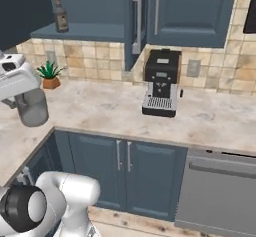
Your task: There is a bowl on the dining counter. Grab a lemon wedge from the fridge and place it in the bowl. Then get the liquor bottle and glass cup from the cabinet and place them next to the bowl.
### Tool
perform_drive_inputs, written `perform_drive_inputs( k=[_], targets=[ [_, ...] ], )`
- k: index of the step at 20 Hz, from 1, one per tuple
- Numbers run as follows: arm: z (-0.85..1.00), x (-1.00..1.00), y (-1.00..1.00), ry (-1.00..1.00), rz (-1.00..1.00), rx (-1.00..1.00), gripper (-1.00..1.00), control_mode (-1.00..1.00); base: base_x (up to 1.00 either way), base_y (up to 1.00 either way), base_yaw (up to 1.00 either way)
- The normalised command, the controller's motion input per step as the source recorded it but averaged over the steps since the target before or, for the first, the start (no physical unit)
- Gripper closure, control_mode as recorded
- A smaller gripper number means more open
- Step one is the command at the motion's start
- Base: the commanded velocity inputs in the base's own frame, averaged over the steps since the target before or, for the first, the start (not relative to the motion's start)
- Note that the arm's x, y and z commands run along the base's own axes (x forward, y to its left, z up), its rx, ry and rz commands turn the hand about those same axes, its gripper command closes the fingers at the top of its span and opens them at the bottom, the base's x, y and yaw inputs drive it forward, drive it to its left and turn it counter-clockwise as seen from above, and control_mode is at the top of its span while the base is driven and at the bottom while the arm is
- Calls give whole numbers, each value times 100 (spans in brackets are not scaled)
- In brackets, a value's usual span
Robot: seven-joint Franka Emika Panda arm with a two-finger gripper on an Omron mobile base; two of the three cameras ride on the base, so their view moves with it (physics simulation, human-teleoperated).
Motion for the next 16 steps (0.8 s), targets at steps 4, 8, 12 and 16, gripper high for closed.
perform_drive_inputs(
  k=[4,8,12,16],
  targets=[
    [0,0,0,0,0,0,100,100,-78,-41,-40],
    [0,0,0,0,0,0,100,100,-25,-63,-74],
    [0,0,0,0,0,0,100,100,-3,-56,-81],
    [0,0,0,0,0,0,100,100,0,-62,-80]
  ],
)
